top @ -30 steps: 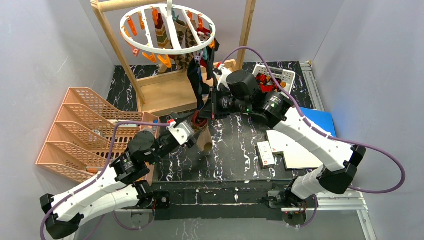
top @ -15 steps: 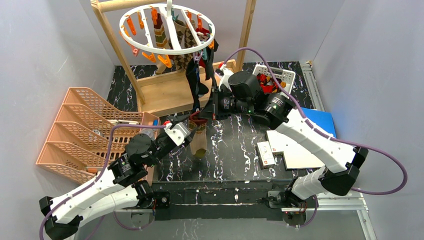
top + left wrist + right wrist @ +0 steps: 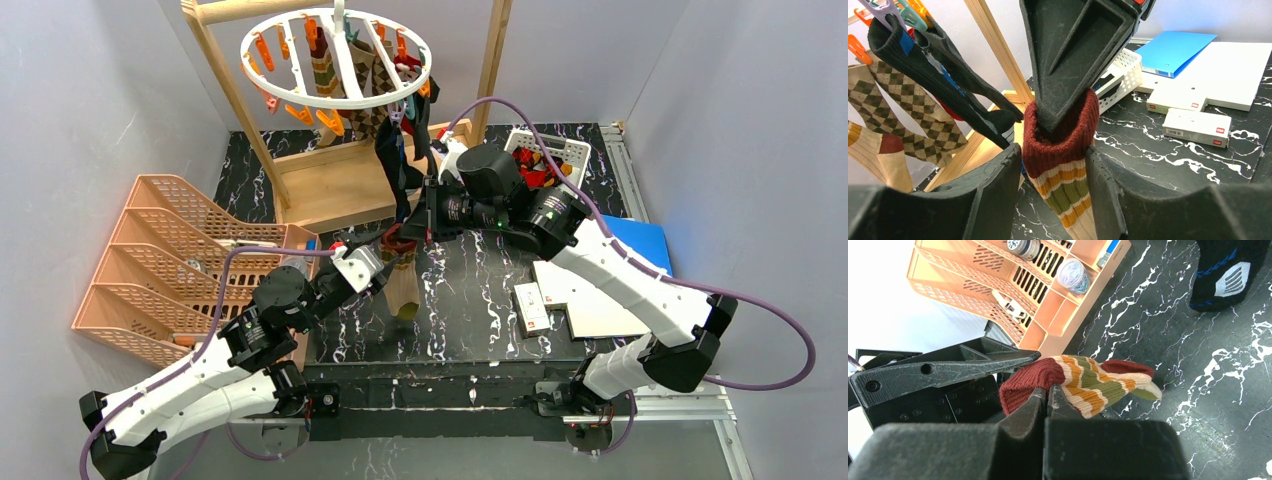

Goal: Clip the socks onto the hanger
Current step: Pick up the sock from the bin, then open the clamp at the hanger.

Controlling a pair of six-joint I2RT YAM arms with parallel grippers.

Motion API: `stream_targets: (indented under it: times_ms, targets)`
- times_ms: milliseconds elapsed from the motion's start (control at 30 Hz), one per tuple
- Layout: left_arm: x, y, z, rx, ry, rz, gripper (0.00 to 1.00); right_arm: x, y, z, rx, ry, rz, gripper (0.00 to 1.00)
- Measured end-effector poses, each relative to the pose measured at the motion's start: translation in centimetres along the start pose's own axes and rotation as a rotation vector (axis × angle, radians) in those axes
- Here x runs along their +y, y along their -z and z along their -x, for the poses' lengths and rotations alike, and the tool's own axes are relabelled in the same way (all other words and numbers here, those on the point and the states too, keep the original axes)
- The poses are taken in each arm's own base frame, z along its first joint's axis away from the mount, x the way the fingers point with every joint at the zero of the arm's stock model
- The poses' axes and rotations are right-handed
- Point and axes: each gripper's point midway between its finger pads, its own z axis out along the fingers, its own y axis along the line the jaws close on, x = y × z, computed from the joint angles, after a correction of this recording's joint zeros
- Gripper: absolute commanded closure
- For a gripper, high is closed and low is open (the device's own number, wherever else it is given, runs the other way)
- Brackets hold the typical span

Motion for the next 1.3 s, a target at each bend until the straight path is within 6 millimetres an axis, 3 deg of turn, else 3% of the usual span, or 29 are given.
stream_targets:
  times_ms: [100,267,333,467,633,733,1033,1300]
  targets:
    - [-0.1,0.0,0.0,-0.001,0.004,-0.004,0.64,0.0,0.0,0.0,-0.001,0.001,0.000,0.99]
    - [-0.2,0.0,0.1,-0.005,0.011,-0.012,0.94,0.0,0.0,0.0,-0.001,0.001,0.000,0.99]
    - [-0.3,0.0,0.1,-0.006,0.011,-0.015,1.00,0.0,0.0,0.0,-0.002,0.001,-0.001,0.99]
    - [-0.4,0.0,0.1,-0.007,0.010,-0.021,1.00,-0.2,0.2,0.2,-0.012,0.003,-0.011,0.99]
    - [-0.6,0.1,-0.1,0.003,0.010,-0.028,1.00,-1.0,0.5,0.4,-0.030,0.017,-0.052,0.42]
    - [-0.7,0.2,-0.4,0.015,0.014,-0.032,1.00,-1.6,1.0,0.7,-0.058,0.033,-0.086,0.24]
    - [0.3,1.7,-0.3,0.011,0.049,0.017,1.00,-2.9,5.0,2.8,-0.211,0.093,-0.167,0.11]
    - [0.5,3.4,-1.0,-0.001,0.102,0.043,1.00,-3.2,8.0,4.9,-0.411,0.118,-0.158,0.06]
